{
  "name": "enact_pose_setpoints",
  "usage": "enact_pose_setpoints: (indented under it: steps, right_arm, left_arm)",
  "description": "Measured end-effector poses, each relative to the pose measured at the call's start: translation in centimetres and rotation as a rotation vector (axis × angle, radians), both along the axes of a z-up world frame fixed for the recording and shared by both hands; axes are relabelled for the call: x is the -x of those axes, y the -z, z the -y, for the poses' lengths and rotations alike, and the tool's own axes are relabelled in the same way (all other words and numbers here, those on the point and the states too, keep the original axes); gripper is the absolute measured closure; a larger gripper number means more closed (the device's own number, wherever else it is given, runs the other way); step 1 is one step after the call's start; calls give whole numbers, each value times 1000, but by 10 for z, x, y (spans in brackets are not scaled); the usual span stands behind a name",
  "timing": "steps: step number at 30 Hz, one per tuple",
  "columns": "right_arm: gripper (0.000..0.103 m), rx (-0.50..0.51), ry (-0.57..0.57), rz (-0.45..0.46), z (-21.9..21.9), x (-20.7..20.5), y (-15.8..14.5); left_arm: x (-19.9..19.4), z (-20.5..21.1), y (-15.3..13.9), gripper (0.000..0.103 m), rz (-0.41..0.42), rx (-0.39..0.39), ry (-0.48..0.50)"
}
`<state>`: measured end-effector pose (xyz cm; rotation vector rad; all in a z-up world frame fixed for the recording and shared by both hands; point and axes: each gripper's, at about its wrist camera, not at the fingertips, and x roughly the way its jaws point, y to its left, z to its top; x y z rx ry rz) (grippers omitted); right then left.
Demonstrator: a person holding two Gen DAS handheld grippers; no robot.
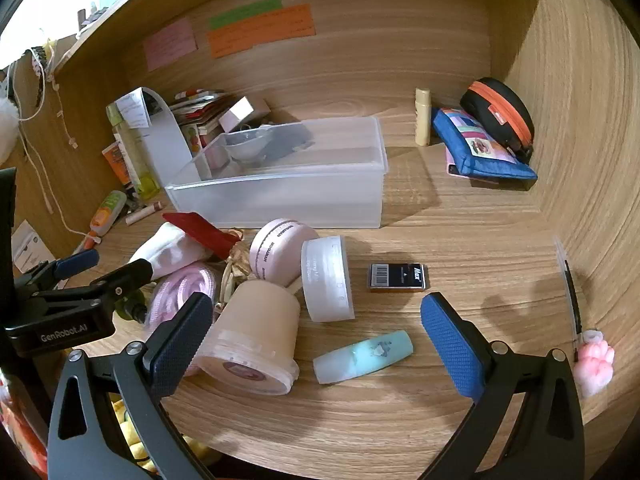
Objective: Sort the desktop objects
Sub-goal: 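Grasp the green glass bottle with the left tool while the right tool grasps the clear tape roll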
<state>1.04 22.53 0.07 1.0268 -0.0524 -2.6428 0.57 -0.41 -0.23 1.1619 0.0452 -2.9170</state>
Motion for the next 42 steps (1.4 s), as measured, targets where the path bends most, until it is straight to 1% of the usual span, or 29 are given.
enact_pose_setpoints:
  steps: [10,15,19,21,24,26,29,32,37,38,40,42]
  right_arm:
    - [0,-9,-4,-4,3,-1,-1]
    - [0,-15,-3,-15,2,-3,-2]
    - [0,-21,-2,-24,0,-2,-2]
    - [0,-23,0,-27,-1,-1,-2]
    - [0,-4,5,-26,-7,2,0]
    - [0,10,12,-24,-11,4,1]
    - [0,13,30,-17,-16,10,4]
    - [1,9,23,-8,-17,14,8]
    - [9,-27,-14,16,-8,22,16]
    - [10,-32,-22,18,-5,23,18]
    - [17,-36,-34,28,-3,25,23]
    - [19,-23,-36,34,-3,29,25]
  left_arm:
    - [-1,2,-3,0,-8,-3,-12]
    - [-7,15,-9,0,-32,-23,-25]
    - [-12,29,-13,0,-62,-28,-2]
    - [-15,36,-13,0,-62,-24,4]
    - [-18,47,-8,0,-44,-23,23]
    - [-21,52,-1,0,-26,-8,20]
    - [-24,59,14,0,14,-5,21]
    - [-23,61,26,0,43,-3,29]
    - [-18,62,40,0,80,-42,63]
    - [-17,62,42,0,83,-41,61]
    - [-11,65,46,0,95,-52,56]
    - [-6,71,50,0,103,-81,43]
